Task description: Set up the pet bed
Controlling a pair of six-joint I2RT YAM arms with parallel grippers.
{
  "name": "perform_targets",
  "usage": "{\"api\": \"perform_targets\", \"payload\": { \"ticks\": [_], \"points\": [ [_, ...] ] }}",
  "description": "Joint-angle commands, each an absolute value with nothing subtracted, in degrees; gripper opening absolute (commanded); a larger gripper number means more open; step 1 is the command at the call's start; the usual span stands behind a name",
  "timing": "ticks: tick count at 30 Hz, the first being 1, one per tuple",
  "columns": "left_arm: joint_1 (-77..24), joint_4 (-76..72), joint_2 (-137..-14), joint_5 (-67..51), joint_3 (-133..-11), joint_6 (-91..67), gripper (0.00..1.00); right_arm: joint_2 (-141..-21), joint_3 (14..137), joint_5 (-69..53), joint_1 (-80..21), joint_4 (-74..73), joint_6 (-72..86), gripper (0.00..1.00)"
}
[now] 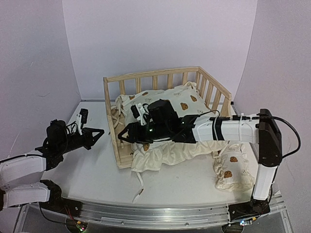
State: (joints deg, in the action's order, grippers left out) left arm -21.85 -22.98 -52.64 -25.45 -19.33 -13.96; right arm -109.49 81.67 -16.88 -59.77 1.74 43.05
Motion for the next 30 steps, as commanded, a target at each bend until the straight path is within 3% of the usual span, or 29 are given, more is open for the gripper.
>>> {"api": "perform_targets", "payload": {
  "ticks": [1,6,13,16,21,30],
  "points": [
    [-22.0,-20.0,-52.9,-27.5,-20.4,-18.1,0.00,-108.3,84.1,-14.3,-60.8,-1.7,40.2,0.58],
    [-22.0,-19.8,-53.7,-27.3,-22.0,-18.4,0.01,-110.3,84.5,0.5,-62.6,0.8,51.5,0.67],
    [-22.0,-18.9,-53.6,-28.9,-23.1,-21.7,0.26,-118.8,92.0,16.2,-62.5,1.3,68.0,0.64],
    [-22.0,-18.5,-52.5,-29.2,-22.7,-22.4,0.33,-120.7,93.7,19.5,-62.5,1.2,74.4,0.58],
    [-22.0,-17.7,-50.3,-29.0,-22.3,-23.4,0.41,-124.6,99.1,26.5,-62.6,-3.9,77.8,0.57],
    [-22.0,-15.3,-48.4,-30.0,-24.3,-24.0,0.44,-125.7,98.8,33.1,-61.9,-7.3,88.2,0.61]
  ]
}}
